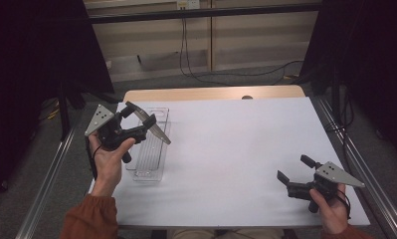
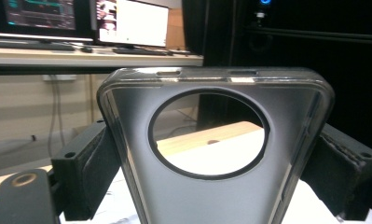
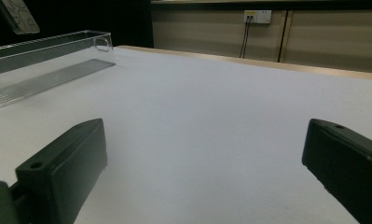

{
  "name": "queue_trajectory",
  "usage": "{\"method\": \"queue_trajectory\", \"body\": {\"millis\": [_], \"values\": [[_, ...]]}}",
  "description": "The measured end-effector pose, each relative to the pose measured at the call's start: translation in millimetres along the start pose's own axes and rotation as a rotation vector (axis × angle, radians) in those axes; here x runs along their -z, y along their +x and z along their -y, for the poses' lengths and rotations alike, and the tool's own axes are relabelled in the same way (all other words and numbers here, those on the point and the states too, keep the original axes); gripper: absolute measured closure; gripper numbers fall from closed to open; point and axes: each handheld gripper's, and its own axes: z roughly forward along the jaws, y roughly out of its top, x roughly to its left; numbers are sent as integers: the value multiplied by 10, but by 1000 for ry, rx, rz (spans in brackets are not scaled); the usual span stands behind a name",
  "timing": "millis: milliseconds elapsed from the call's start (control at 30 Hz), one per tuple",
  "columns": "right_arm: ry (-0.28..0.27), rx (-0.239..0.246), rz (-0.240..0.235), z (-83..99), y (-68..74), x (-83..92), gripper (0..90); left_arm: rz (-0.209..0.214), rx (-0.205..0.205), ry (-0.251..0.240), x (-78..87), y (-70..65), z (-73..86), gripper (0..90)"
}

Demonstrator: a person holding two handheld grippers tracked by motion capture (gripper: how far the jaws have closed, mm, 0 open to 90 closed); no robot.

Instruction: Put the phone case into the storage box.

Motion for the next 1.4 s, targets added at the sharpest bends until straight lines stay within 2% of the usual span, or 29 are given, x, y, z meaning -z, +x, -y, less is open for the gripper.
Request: {"method": "queue_trajectory", "body": {"millis": [133, 200, 267, 567, 667, 800, 1033, 1267, 1400], "values": [[3, 2, 2, 1, -2, 1, 0, -21, -9, 0, 35, 68, -38, 121], [4, 4, -2, 2, -3, 0, 0, -48, 6, -23, 39, 74, -51, 121], [4, 2, 1, 1, -4, -3, 0, -67, -18, -5, 56, 107, -52, 121], [14, 5, -11, -3, -1, -25, 0, -120, -18, 23, -25, 174, -11, 121], [10, 9, -10, -2, -3, -30, 0, -129, -11, 17, -58, 195, -7, 121], [11, 0, -9, -3, 1, -27, 0, -158, -21, 35, -114, 221, 19, 121], [8, 2, -10, 0, -5, -29, 0, -183, -31, 33, -216, 251, 62, 121], [12, 6, -11, 3, 0, -31, 0, -207, -54, 60, -336, 275, 113, 121], [13, 7, -14, 3, -2, -26, 0, -209, -63, 58, -412, 300, 140, 120]]}}
